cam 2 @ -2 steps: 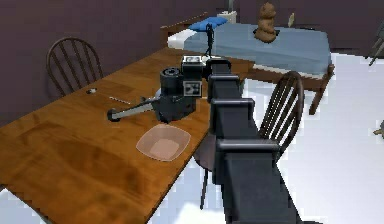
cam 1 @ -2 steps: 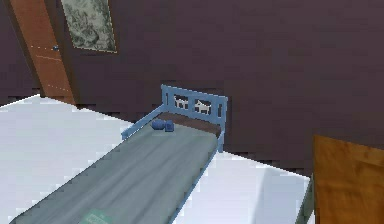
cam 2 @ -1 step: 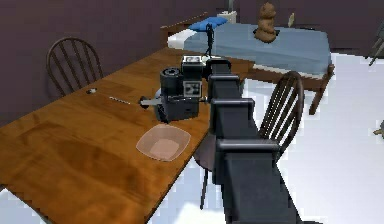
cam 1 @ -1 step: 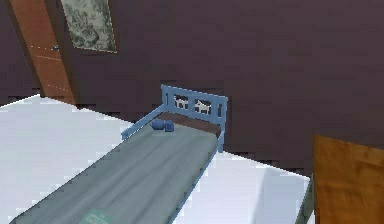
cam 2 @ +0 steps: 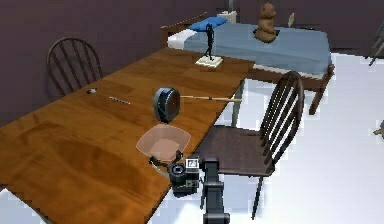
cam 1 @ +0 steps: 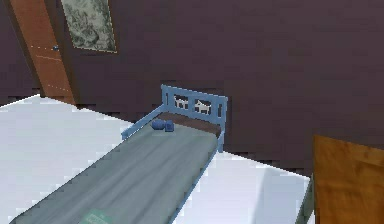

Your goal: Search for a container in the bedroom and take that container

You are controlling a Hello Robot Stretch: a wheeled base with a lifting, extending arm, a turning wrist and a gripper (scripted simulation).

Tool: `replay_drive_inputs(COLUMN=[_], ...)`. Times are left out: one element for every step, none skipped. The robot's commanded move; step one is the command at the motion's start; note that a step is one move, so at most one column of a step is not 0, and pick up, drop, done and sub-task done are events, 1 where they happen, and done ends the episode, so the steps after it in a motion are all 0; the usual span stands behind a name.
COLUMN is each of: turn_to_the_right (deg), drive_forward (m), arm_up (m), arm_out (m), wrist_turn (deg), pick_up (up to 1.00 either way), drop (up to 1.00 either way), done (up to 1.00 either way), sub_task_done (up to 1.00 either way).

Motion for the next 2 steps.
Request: replay_drive_inputs(turn_to_the_right=[0.0, 0.0], drive_forward=[0.00, 0.00], arm_up=[0.00, 0.10], arm_out=[0.00, 0.00], wrist_turn=[0.0, 0.0], pick_up=[1.00, 0.00], drop=[0.00, 0.00], done=[0.00, 0.00], sub_task_done=[0.00, 0.00])
